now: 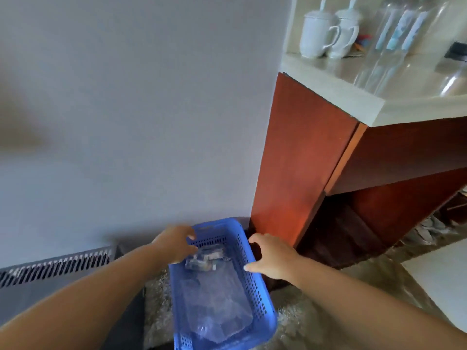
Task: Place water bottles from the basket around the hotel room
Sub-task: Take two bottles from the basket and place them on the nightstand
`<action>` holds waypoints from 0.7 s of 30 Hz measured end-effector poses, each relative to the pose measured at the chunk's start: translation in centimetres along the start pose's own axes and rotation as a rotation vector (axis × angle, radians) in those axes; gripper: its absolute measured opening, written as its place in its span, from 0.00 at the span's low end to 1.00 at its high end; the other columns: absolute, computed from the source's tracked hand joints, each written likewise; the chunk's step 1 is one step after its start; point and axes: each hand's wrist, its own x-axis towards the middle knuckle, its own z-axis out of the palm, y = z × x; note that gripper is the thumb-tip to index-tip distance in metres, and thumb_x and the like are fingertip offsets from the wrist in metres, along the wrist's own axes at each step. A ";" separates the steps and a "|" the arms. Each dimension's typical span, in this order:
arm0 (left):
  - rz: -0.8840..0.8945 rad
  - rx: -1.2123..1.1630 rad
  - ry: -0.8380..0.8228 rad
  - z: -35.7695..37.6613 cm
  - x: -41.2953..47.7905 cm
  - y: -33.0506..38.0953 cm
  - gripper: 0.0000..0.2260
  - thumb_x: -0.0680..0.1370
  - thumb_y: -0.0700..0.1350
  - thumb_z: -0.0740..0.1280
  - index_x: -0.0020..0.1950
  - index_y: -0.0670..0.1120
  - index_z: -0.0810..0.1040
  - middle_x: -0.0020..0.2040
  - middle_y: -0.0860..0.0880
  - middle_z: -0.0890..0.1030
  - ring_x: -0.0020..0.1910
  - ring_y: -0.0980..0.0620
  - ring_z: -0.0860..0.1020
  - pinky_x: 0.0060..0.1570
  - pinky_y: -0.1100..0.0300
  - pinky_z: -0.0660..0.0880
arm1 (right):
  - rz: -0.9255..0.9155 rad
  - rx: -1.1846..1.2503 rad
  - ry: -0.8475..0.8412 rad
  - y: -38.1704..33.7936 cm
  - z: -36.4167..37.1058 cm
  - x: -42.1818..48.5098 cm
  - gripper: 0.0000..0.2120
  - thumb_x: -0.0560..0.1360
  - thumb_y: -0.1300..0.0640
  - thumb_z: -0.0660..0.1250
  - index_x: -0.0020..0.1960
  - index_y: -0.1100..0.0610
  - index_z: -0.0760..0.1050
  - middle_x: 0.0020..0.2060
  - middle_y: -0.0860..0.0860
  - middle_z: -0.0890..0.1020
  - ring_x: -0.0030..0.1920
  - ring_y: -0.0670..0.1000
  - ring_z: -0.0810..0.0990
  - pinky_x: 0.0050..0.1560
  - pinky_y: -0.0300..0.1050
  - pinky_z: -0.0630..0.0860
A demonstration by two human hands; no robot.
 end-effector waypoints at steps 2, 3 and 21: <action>-0.077 -0.043 0.021 1.5 0.7 1.2 0.16 0.75 0.49 0.67 0.62 0.49 0.76 0.61 0.48 0.78 0.59 0.48 0.77 0.59 0.57 0.72 | -0.044 -0.013 -0.056 2.2 -0.9 2.1 0.25 0.68 0.50 0.72 0.61 0.54 0.69 0.50 0.53 0.75 0.47 0.56 0.79 0.42 0.46 0.74; -0.109 -0.069 0.025 2.3 0.9 1.8 0.16 0.75 0.49 0.66 0.61 0.49 0.77 0.60 0.49 0.79 0.57 0.49 0.78 0.57 0.57 0.73 | -0.062 -0.016 -0.082 3.2 -1.1 3.2 0.22 0.69 0.52 0.71 0.60 0.54 0.70 0.49 0.53 0.75 0.43 0.55 0.79 0.38 0.44 0.73; -0.445 -0.068 0.019 28.7 17.0 -9.5 0.24 0.72 0.50 0.65 0.69 0.57 0.68 0.65 0.49 0.76 0.64 0.47 0.74 0.59 0.54 0.73 | -0.018 0.048 -0.319 17.0 22.6 25.0 0.18 0.72 0.54 0.69 0.61 0.52 0.74 0.60 0.53 0.77 0.47 0.54 0.81 0.44 0.44 0.76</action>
